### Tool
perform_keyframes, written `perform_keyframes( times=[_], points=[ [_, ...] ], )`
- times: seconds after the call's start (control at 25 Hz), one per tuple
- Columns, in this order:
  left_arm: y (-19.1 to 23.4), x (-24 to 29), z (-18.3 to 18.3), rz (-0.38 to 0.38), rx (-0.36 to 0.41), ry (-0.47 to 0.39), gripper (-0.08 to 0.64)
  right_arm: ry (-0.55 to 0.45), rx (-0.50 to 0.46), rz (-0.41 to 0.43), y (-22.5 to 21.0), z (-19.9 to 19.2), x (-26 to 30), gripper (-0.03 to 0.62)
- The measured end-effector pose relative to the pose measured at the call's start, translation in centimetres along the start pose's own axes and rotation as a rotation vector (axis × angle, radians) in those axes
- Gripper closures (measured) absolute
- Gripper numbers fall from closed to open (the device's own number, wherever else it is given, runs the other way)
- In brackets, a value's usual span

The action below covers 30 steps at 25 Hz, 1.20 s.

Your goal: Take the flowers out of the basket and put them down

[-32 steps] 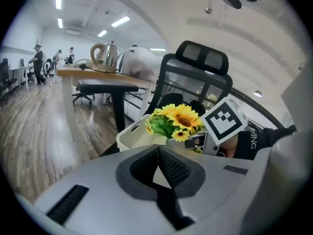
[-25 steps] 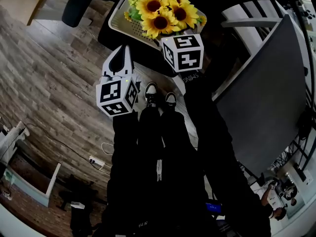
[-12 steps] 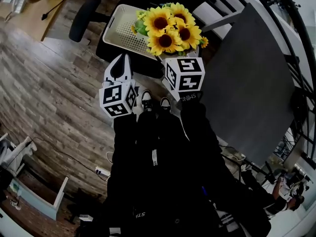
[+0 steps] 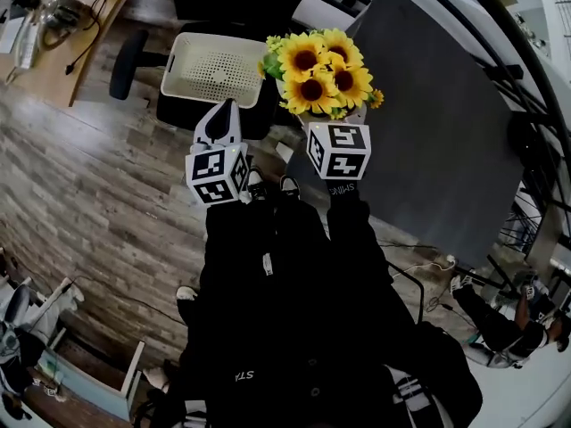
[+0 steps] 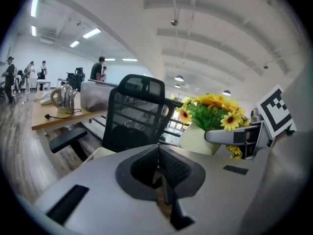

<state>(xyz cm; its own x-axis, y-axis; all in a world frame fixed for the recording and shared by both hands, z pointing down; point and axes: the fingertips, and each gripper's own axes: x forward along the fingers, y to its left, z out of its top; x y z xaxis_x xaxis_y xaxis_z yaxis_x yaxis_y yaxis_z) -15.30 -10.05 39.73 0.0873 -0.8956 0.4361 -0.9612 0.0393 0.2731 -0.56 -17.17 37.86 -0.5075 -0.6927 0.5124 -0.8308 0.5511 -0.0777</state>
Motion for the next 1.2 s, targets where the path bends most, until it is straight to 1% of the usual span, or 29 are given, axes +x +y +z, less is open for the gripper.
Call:
perform_keyframes(
  times=[0.16,0.32,0.48,0.64,0.72,0.84,0.92,1.2],
  points=[
    [-3.7,0.9,0.6,-0.067,0.037,0.015,0.56,-0.018,0.034,-0.086,-3.9,0.0,-3.6,0.094],
    [-9.6,1.5,0.9,-0.145,0.078,0.035,0.56,-0.047,0.077,-0.187,-8.9,0.1,-8.7,0.095],
    [-15.8,1.6,0.9,-0.212,0.119,0.046,0.56,-0.071,0.109,-0.267,-13.8,-0.2,-13.8,0.095],
    [-17.8,2.7,0.4,-0.264,0.132,0.052,0.56,-0.072,0.112,-0.322,-15.4,-1.0,-15.1,0.095],
    [-20.3,3.1,-0.4,-0.29,0.141,0.06,0.56,-0.069,0.118,-0.349,-17.2,-1.8,-16.5,0.095],
    [-26.1,3.3,-1.7,-0.324,0.166,0.077,0.56,-0.063,0.138,-0.382,-21.4,-3.5,-20.2,0.095],
    [-28.9,3.6,-2.8,-0.344,0.181,0.093,0.56,-0.053,0.149,-0.406,-23.6,-4.9,-21.9,0.097],
    [-33.6,5.1,-6.2,-0.39,0.228,0.154,0.56,-0.009,0.208,-0.475,-28.4,-9.9,-24.3,0.097]
  ],
)
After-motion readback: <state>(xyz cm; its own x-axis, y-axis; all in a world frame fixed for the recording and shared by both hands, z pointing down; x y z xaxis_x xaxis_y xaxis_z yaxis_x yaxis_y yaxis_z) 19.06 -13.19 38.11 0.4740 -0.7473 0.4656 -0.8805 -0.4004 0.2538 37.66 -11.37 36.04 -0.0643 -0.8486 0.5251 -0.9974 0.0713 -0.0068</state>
